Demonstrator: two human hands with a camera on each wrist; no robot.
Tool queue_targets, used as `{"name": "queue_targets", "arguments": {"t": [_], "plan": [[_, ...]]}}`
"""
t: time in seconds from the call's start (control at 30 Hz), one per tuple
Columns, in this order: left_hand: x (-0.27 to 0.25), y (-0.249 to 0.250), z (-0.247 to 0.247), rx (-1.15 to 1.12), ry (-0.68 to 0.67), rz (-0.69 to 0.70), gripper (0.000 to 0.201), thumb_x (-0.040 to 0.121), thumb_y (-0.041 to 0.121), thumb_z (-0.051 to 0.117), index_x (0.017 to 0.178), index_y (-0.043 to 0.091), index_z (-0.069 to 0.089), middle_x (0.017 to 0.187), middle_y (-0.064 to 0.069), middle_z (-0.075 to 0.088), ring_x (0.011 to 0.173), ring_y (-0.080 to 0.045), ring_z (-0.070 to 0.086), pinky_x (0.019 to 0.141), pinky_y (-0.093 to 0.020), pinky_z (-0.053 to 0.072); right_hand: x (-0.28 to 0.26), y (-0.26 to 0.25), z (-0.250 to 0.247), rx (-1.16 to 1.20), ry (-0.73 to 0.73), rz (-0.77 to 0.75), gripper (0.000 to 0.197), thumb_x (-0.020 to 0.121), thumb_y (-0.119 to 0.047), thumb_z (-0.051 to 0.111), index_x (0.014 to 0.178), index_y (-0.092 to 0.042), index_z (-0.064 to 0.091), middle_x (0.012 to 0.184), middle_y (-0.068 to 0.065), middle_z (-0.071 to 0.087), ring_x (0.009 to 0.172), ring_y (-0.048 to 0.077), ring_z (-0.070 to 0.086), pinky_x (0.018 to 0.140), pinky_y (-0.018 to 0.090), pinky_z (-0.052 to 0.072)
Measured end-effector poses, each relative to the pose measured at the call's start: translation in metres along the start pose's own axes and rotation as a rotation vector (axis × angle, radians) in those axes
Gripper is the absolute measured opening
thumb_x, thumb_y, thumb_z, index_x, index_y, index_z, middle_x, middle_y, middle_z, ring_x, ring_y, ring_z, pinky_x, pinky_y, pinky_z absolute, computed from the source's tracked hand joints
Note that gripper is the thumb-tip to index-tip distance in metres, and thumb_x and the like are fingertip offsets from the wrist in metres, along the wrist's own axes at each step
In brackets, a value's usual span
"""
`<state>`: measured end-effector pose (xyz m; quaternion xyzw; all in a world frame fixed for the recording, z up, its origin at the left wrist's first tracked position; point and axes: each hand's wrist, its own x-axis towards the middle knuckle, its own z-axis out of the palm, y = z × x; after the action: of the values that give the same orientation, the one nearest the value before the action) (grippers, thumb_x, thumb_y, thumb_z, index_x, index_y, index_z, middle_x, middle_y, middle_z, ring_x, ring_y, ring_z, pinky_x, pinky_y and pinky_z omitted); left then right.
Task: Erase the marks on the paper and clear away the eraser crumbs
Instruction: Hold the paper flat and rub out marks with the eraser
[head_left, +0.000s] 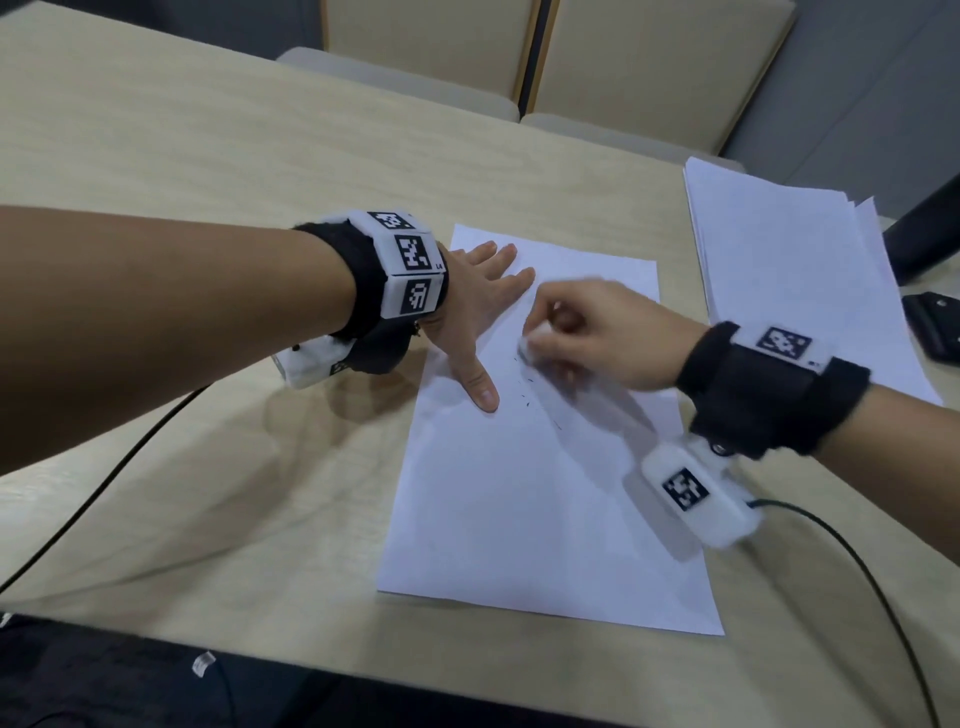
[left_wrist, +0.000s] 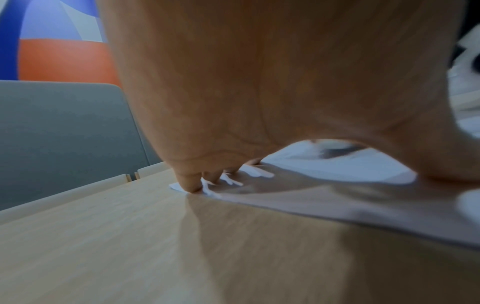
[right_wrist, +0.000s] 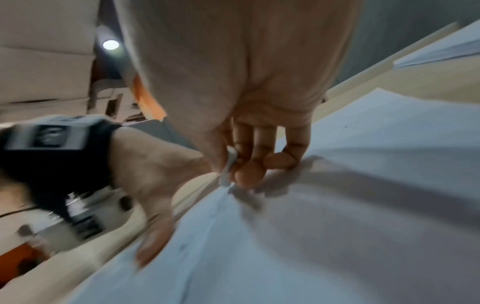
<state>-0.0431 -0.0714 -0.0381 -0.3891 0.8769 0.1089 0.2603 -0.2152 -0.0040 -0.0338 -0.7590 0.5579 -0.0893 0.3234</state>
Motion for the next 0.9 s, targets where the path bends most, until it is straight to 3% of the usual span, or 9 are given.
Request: {"name": "queue_targets", "arguments": {"t": [0.1,0.23,0.3,0.37,0.47,0.53,0.67,0.83,0.9], "plan": [[-0.001,0.0,0.0,-0.024,0.004,0.01,0.151,0.042,0.085,0.067,0.149,0.031,-0.025,0.16,-0.006,-0.026,0.148,-0.027,-0.019,0.12,-0.056,0.004,0.022,0.005,-0.005,0.014,0.187,0.057,0.006,0.089,-0.018,0.059,0.085,-0.015,0.057,0.067,0.012,0.07,0.054,0.03,0.064,0.058,0.031,0.052],[-0.002,0.002,-0.002,-0.006,-0.009,-0.003,0.148,0.046,0.083,0.068,0.15,0.027,-0.022,0.159,-0.005,-0.028,0.148,-0.026,-0.02,0.12,-0.055,0.005,0.007,0.0,-0.004,-0.119,0.022,0.014,0.011,0.088,-0.026,0.063,0.08,-0.024,0.057,0.061,-0.004,0.062,0.049,0.005,0.053,0.059,0.021,0.044],[-0.002,0.002,-0.002,0.008,-0.017,-0.003,0.151,0.045,0.086,0.066,0.15,0.025,-0.024,0.158,-0.004,-0.03,0.148,-0.025,-0.021,0.12,-0.054,0.004,-0.013,-0.005,0.001,-0.15,-0.109,0.008,0.01,0.089,-0.03,0.065,0.08,-0.027,0.06,0.062,-0.006,0.061,0.053,0.006,0.053,0.056,0.016,0.041],[-0.001,0.001,-0.001,0.01,-0.021,-0.001,0.152,0.043,0.087,0.065,0.149,0.025,-0.025,0.158,-0.003,-0.031,0.148,-0.024,-0.021,0.12,-0.054,0.004,-0.021,-0.005,0.003,-0.128,-0.169,0.007,0.008,0.089,-0.029,0.064,0.083,-0.024,0.062,0.062,-0.004,0.067,0.055,0.011,0.059,0.058,0.02,0.046],[-0.001,0.0,0.0,-0.003,0.0,0.005,0.152,0.043,0.086,0.066,0.15,0.025,-0.024,0.159,-0.003,-0.028,0.148,-0.024,-0.02,0.121,-0.053,0.003,-0.001,0.003,-0.004,-0.086,0.043,0.037,0.009,0.09,-0.024,0.062,0.089,-0.015,0.059,0.069,0.005,0.072,0.058,0.021,0.066,0.064,0.031,0.054],[-0.002,0.002,0.0,0.002,0.013,0.015,0.151,0.044,0.085,0.067,0.151,0.025,-0.023,0.16,-0.005,-0.024,0.149,-0.025,-0.017,0.12,-0.054,0.006,0.016,0.005,-0.011,-0.026,0.145,0.096,0.009,0.09,-0.019,0.06,0.091,-0.011,0.057,0.074,0.014,0.072,0.057,0.027,0.066,0.06,0.035,0.055],[-0.003,0.004,-0.002,0.004,0.01,0.003,0.147,0.048,0.081,0.069,0.15,0.027,-0.022,0.16,-0.006,-0.025,0.149,-0.026,-0.018,0.12,-0.055,0.006,0.012,0.0,-0.009,-0.128,0.052,0.044,0.006,0.088,-0.021,0.062,0.084,-0.018,0.058,0.069,0.005,0.068,0.054,0.02,0.061,0.062,0.031,0.052],[0.0,0.001,0.0,0.015,-0.014,-0.005,0.152,0.044,0.086,0.066,0.15,0.024,-0.024,0.159,-0.004,-0.029,0.148,-0.024,-0.02,0.121,-0.053,0.004,-0.027,-0.007,0.001,-0.168,-0.212,0.004,0.008,0.089,-0.031,0.064,0.083,-0.027,0.061,0.064,-0.005,0.066,0.06,0.01,0.059,0.059,0.019,0.044],[0.0,0.0,0.0,0.011,-0.009,0.001,0.152,0.043,0.087,0.065,0.15,0.025,-0.024,0.159,-0.003,-0.028,0.148,-0.023,-0.021,0.121,-0.053,0.004,-0.015,-0.005,-0.003,-0.19,-0.108,0.001,0.007,0.089,-0.031,0.063,0.087,-0.024,0.061,0.067,-0.005,0.067,0.063,0.011,0.06,0.06,0.02,0.044]]}}
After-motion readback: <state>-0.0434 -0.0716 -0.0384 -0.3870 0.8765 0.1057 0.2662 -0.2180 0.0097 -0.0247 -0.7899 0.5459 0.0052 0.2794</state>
